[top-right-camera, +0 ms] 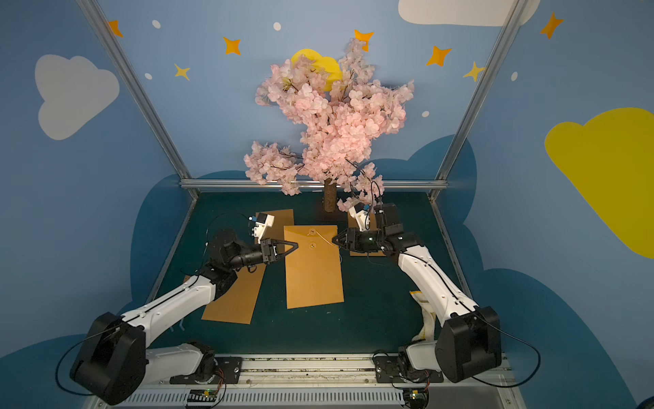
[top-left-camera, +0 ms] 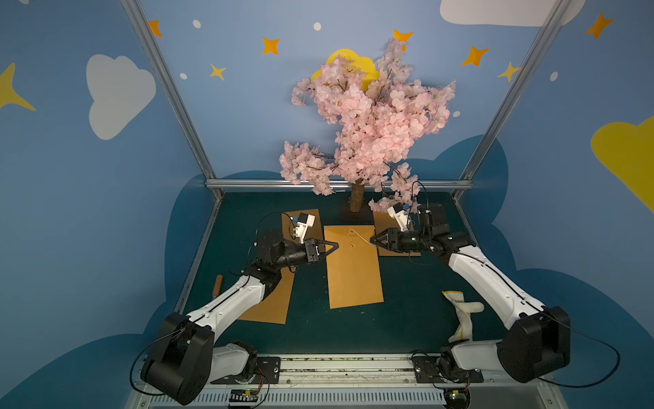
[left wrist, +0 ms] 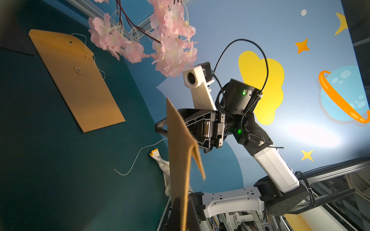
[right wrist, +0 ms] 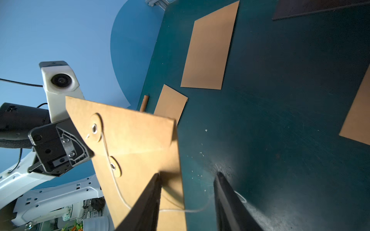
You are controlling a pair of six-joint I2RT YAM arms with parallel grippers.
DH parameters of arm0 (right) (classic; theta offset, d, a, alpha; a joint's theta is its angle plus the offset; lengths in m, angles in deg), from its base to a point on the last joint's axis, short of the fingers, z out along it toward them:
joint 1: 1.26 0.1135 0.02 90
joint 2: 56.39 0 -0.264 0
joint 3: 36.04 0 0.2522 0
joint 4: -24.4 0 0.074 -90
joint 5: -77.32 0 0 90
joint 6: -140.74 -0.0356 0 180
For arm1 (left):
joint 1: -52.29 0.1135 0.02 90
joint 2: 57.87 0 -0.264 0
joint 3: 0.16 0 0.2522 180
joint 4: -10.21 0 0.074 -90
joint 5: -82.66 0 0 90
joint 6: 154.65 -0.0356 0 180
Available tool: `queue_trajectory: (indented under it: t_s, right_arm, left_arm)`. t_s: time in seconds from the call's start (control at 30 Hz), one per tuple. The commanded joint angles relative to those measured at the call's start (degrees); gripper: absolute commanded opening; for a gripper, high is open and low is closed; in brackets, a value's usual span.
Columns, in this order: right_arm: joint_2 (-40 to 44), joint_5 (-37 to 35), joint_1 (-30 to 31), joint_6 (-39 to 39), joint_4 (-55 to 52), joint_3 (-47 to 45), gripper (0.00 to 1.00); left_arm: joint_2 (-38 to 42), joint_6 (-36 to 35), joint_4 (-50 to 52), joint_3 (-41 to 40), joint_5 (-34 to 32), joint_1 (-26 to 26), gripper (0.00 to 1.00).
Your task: Open the file bag
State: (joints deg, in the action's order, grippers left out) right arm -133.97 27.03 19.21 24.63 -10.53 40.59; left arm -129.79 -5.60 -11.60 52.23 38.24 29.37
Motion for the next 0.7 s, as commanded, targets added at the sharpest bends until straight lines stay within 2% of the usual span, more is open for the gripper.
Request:
queue_trajectory:
  t_s: [0.0,0.2,0.4,0.67]
  right_arm:
    - [1.69,1.99,0.27,-4.85,7.93,-1.79,0.46]
    - [0.73,4.51,0.33,-8.33,13.65,-3.46,0.48]
    - [-0.44,5.82,0.36,-9.2,14.76,-1.77,0.49]
    - [0.12,7.25,0.51,-9.49,15.72,-1.35,0.54]
  left_arm:
    - [1.0,1.22,-4.97,-0.57,-0.76,-0.28,0.02]
    - [0.73,1.17,-5.29,-1.71,-0.96,-0.85,0.02]
    - [0.37,0.57,-4.89,-2.16,-0.51,-1.97,0.03]
    - [0.58,-3.52,1.82,-2.28,-0.23,-3.07,0.02]
